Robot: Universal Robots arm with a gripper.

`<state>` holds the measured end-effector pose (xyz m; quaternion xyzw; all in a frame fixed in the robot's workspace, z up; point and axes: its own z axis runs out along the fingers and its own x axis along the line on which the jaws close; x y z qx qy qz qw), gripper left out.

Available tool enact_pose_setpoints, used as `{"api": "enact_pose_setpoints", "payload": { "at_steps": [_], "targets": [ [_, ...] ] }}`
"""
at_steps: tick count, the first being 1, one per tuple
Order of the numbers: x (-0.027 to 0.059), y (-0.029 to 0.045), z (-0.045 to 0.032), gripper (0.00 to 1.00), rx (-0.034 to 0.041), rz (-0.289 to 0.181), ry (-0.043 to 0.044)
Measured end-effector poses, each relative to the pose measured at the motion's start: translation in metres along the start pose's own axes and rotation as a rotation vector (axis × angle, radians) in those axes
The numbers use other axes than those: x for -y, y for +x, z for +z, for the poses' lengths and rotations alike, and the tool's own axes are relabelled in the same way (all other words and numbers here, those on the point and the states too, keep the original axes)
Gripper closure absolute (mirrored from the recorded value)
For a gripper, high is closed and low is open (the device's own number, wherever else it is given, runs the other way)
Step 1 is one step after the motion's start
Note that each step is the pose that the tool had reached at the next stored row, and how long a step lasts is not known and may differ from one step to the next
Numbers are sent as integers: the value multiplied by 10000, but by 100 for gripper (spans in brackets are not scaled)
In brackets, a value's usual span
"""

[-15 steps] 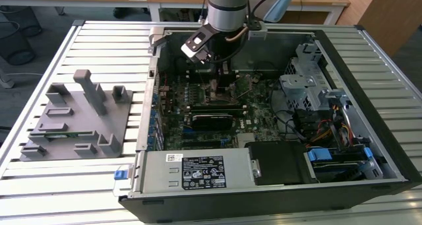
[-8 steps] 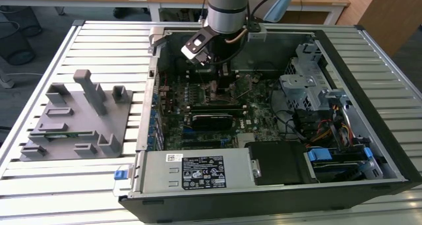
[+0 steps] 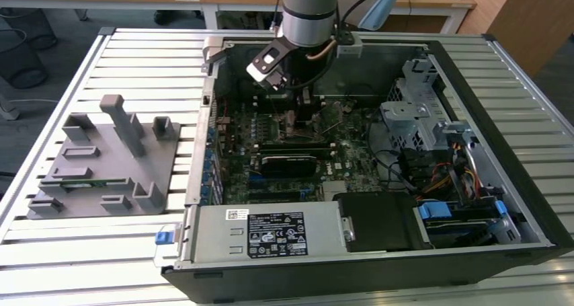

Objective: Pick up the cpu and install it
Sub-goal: 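Place the cpu into insertion slot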

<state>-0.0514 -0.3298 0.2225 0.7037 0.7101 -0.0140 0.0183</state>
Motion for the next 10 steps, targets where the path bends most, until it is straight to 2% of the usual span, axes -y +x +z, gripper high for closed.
{"api": "enact_pose_setpoints", "payload": {
  "at_steps": [10],
  "targets": [
    [0, 0, 17, 47, 3, 0, 2]
  ]
}}
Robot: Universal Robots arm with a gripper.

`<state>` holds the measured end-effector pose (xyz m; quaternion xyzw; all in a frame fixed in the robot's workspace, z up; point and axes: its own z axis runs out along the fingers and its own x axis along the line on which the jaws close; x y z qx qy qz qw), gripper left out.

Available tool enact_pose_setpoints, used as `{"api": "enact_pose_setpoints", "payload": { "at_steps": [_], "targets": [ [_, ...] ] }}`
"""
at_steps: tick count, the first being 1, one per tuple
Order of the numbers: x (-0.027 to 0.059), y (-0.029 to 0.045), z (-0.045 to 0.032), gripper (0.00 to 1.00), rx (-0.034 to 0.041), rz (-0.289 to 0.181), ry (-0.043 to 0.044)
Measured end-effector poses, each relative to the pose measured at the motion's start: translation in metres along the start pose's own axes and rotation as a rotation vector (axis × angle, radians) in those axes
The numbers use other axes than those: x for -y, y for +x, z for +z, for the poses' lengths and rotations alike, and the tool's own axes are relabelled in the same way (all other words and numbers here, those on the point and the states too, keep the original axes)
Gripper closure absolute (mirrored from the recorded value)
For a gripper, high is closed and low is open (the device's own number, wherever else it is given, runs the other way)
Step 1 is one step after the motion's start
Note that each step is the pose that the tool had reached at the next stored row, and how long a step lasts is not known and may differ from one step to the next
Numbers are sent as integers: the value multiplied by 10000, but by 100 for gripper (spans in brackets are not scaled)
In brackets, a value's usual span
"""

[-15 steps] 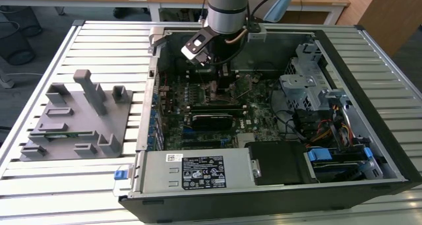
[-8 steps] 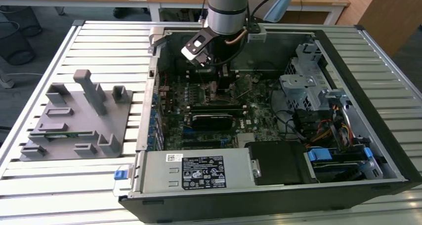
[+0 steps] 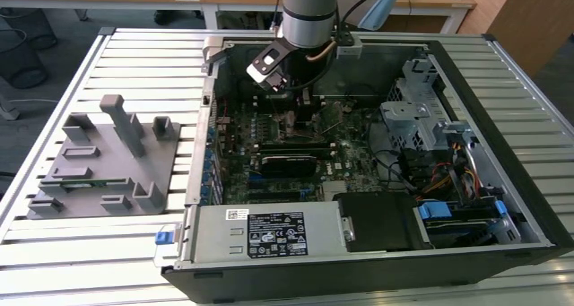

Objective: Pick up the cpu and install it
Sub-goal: 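Place the cpu into insertion slot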

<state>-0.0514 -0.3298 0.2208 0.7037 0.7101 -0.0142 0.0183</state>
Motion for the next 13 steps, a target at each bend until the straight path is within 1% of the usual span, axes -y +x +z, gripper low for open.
{"api": "enact_pose_setpoints", "payload": {
  "at_steps": [13],
  "targets": [
    [0, 2, 41, 47, -1, 0, -1]
  ]
}}
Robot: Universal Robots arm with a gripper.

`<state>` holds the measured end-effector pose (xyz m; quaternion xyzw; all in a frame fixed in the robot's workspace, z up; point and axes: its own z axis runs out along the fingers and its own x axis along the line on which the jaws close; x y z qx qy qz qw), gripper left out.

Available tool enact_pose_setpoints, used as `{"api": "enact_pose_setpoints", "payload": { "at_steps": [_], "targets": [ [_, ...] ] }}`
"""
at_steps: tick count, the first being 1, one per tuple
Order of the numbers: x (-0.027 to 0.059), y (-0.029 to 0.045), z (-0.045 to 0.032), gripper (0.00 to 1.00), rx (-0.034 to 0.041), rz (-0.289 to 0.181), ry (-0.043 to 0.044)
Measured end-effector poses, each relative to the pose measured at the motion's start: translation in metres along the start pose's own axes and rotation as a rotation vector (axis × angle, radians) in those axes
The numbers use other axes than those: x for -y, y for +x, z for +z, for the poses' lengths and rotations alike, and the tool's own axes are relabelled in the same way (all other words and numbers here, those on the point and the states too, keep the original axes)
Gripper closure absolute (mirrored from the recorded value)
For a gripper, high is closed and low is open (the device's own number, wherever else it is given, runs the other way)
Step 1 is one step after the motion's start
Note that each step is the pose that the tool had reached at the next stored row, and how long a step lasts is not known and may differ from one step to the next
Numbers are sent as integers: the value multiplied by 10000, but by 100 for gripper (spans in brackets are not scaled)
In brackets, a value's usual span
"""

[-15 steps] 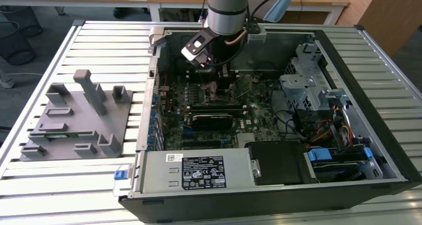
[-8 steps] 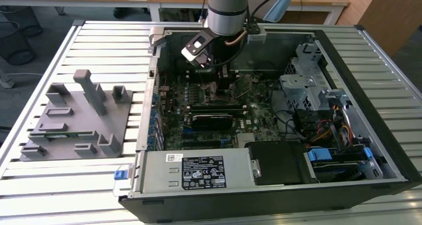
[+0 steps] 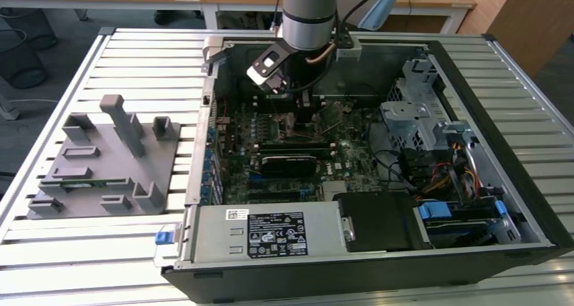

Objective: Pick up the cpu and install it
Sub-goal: 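Place the cpu into insertion slot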

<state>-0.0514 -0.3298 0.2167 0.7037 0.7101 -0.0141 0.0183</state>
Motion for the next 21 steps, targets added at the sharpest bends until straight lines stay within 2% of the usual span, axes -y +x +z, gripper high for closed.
{"api": "enact_pose_setpoints", "payload": {
  "at_steps": [21],
  "targets": [
    [-1, 4, 96, 47, 1, 82, 4]
  ]
}}
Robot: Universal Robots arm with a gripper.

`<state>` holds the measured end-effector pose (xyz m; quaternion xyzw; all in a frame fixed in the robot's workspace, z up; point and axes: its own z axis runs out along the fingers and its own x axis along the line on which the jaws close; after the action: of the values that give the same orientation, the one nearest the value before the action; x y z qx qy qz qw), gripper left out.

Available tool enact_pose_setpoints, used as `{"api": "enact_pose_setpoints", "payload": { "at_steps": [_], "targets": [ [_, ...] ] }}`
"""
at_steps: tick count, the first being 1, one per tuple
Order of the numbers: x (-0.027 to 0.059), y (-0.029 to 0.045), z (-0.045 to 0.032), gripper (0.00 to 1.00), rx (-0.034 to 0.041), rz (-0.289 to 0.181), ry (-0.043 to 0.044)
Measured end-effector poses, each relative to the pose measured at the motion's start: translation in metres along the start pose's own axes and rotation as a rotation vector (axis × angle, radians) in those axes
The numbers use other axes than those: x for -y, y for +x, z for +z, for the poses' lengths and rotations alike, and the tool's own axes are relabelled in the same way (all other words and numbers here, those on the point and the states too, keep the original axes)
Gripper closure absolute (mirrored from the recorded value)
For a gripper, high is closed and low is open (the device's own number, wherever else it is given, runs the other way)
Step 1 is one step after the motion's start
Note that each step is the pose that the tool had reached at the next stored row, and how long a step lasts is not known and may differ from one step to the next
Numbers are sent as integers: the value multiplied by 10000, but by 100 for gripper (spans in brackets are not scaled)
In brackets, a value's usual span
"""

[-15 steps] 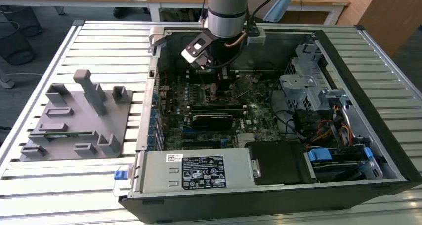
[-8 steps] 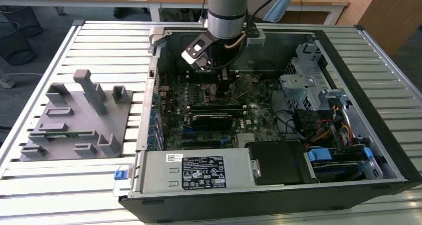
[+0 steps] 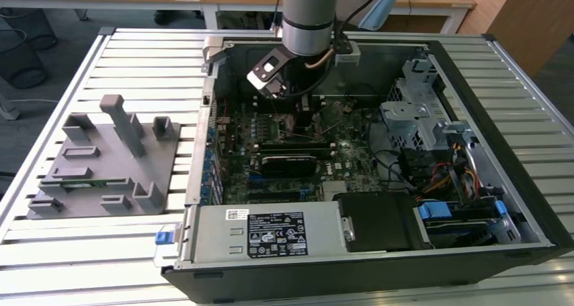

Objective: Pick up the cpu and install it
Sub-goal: 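Place the cpu into insertion slot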

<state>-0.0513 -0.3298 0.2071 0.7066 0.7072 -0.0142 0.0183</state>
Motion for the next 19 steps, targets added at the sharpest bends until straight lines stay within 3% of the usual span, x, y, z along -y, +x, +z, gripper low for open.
{"api": "enact_pose_setpoints", "payload": {
  "at_steps": [19],
  "targets": [
    [-16, 5, 104, 47, 1, 183, 9]
  ]
}}
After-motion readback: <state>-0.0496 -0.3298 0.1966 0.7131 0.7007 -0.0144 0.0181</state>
